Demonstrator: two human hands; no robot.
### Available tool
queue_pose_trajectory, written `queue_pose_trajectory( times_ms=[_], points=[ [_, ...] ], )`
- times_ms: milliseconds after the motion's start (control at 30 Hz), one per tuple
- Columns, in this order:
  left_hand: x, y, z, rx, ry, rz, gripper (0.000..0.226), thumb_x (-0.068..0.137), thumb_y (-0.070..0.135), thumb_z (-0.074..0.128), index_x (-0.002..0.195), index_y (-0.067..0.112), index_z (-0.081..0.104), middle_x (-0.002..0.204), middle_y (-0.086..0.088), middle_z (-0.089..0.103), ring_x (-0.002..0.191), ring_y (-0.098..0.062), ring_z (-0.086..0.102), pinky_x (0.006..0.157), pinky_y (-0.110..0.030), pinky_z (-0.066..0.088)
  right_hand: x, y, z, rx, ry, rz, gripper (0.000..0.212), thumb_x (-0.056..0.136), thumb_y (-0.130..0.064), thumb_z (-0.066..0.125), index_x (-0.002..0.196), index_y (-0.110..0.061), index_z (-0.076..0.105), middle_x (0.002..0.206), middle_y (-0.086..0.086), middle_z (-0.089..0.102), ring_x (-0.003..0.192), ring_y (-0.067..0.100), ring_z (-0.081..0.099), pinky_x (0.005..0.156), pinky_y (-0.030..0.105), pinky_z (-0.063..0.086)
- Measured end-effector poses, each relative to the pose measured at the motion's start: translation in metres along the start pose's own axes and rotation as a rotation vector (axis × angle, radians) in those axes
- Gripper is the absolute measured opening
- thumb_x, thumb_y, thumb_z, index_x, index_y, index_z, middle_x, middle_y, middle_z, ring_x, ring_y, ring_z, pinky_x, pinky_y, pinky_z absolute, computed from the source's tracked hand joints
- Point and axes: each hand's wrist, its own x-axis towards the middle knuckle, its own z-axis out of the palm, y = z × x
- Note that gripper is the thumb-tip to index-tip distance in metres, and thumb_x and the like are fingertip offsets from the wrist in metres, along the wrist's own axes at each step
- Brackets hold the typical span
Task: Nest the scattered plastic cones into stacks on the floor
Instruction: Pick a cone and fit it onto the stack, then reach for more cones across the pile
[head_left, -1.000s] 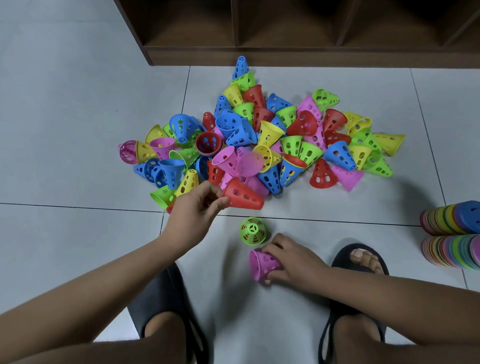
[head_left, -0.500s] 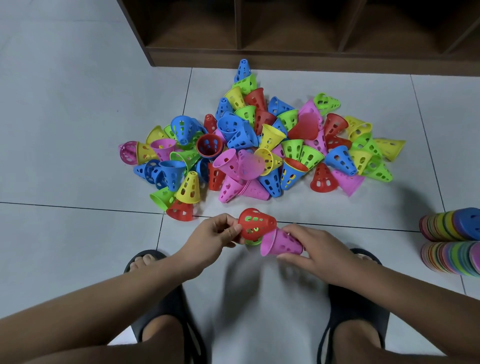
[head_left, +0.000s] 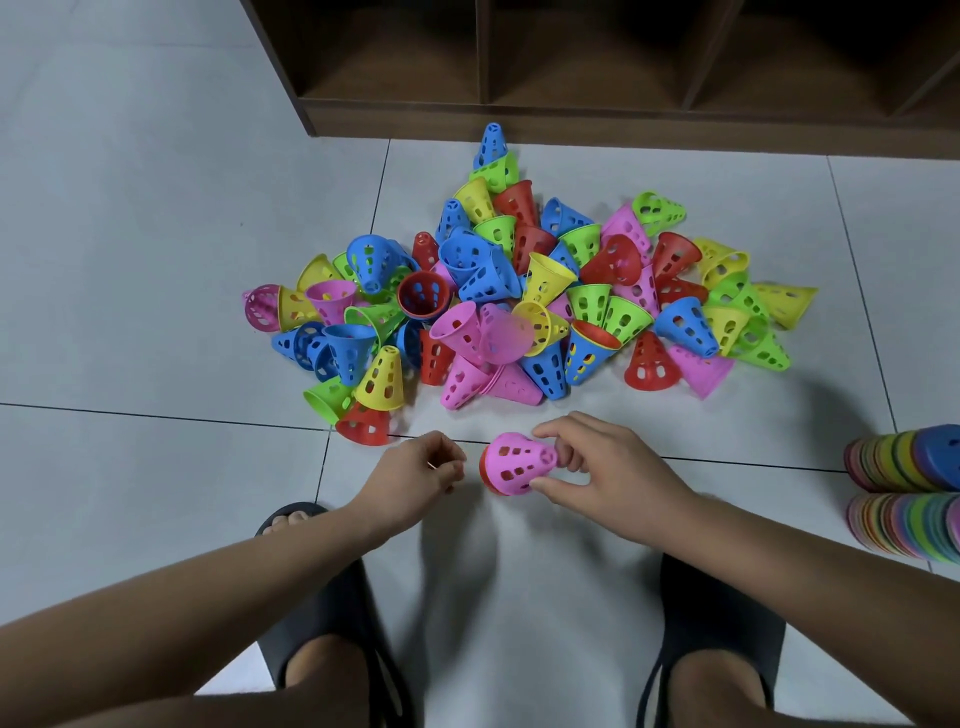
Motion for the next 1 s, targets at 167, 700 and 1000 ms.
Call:
queue_pose_trajectory(
  times_ms=[167,700,1000],
  points=[
    [0.009,-0.008,-0.041,0.287,0.32,0.217,0.009,0.095,0.024,0.073,0.1,0.028,0.068,0.091,0.014,0.069,0.081,-0.003,0.065,0.073,-0.029,0.052,0.006,0.012,-0.005,-0.067,0.011,-0.028,0.041,0.091,-0.051,0.075,0.126,-0.031,0.064,0.104,-0.017,0.057,0.096,0.005,0.058,0.084,0.032,0.055],
    [0.001,-0.054,-0.067,0.404,0.514,0.106,0.033,0.092,0.06,0.073,0.087,0.029,0.063,0.101,0.007,0.057,0.096,-0.018,0.055,0.081,-0.04,0.051,0.075,0.08,-0.051,-0.401,0.191,0.126,0.033,0.103,-0.031,0.066,0.131,-0.014,0.065,0.119,0.005,0.072,0.111,0.033,0.061,0.095,0.05,0.052],
    [0.003,-0.044,-0.047,0.172,0.345,-0.162,0.05,0.085,0.065,0.079,0.098,0.023,0.054,0.094,0.006,0.067,0.084,-0.017,0.065,0.075,-0.041,0.053,0.052,0.082,-0.049,-0.113,0.287,0.299,0.01,0.093,-0.019,0.08,0.092,-0.015,0.072,0.083,0.0,0.068,0.074,0.015,0.065,0.072,0.032,0.056]
  ],
)
